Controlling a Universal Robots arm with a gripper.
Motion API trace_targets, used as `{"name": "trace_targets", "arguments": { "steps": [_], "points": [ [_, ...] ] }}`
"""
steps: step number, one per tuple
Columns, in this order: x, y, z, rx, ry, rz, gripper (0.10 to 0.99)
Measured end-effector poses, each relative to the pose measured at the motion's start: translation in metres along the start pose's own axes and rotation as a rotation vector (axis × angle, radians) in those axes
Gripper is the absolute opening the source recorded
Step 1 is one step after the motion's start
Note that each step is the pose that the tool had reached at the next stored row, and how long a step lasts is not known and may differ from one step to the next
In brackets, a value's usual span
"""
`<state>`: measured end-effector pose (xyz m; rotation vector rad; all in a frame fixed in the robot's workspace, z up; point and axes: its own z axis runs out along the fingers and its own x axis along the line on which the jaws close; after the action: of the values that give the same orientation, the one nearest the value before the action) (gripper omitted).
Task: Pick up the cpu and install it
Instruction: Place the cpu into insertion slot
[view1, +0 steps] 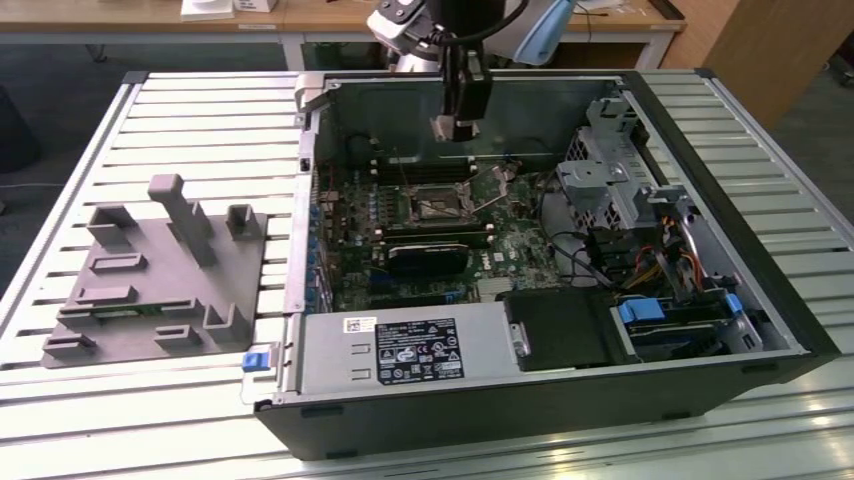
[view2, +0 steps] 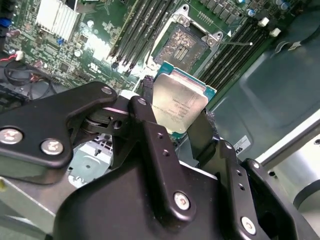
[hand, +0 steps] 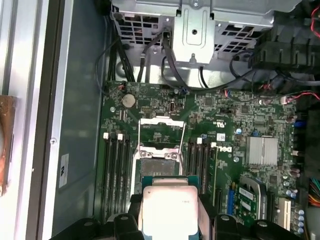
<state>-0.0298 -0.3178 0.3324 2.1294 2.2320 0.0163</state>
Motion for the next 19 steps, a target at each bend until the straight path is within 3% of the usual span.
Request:
{"name": "trace_targets", "arguments": {
  "steps": [19],
  "points": [
    [0.0059,-0.0013,0.0313,0.005,-0.002,0.043,0.529]
  ]
}}
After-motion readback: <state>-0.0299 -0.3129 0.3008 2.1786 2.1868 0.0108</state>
